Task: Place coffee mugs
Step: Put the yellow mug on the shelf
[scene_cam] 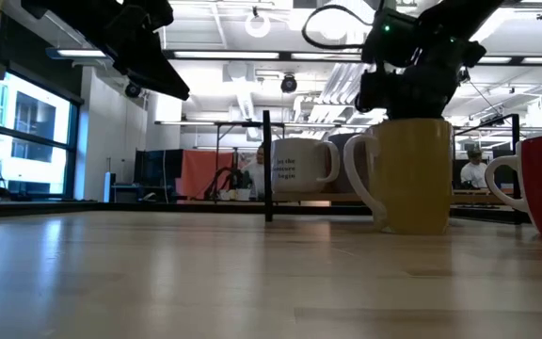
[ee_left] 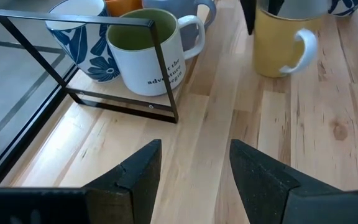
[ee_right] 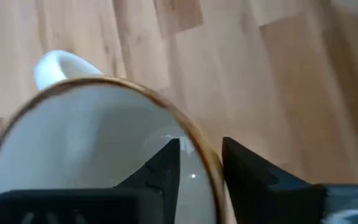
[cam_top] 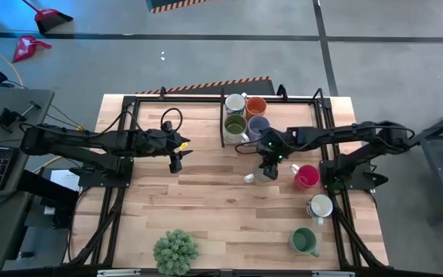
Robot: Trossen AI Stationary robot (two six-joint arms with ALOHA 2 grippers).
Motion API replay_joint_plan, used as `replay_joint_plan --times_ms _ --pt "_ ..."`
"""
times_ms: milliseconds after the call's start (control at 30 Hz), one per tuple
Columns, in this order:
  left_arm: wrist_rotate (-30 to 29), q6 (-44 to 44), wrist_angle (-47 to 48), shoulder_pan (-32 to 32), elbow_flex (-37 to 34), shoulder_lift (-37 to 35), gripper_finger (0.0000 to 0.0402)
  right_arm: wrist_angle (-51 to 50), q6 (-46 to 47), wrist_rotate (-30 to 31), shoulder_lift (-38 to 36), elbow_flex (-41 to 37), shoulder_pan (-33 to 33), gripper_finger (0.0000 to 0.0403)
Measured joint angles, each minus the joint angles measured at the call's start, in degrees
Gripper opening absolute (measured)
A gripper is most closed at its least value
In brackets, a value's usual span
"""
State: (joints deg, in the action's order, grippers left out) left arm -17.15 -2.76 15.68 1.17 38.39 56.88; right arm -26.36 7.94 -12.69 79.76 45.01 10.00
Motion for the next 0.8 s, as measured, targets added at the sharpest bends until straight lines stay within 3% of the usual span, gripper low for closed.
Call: replay_joint_plan --times_ms 100,200,267,400,600,800 --pt "0.0 0.0 0.02 0.0 0.0 0.0 0.018 0.06 0.78 -1.04 1.24 0.05 -0.25 0.0053" --pt "0.0 0.01 -0.02 0.0 0.0 0.0 0.018 0.54 0.57 3.14 1.52 0.15 -0.74 0.0013" --pt "0.0 -0.01 0.21 0.0 -0.13 0.0 0.018 1.54 0.42 6.64 0.99 0.12 -1.1 0.0012" --pt "0.0 -0.16 1.72 0.0 -0.17 0.0 0.018 3.37 1.53 6.66 -1.15 -0.1 -1.3 0.0003" --pt "-0.02 -0.1 2.8 0.0 -0.2 0.02 0.018 -3.65 3.56 7.11 -6.82 7.46 -3.72 0.0001" --pt "-0.04 -0.1 3.02 0.0 -0.2 0.02 0.018 -16.53 6.39 18.79 -9.78 20.08 -4.7 0.0001"
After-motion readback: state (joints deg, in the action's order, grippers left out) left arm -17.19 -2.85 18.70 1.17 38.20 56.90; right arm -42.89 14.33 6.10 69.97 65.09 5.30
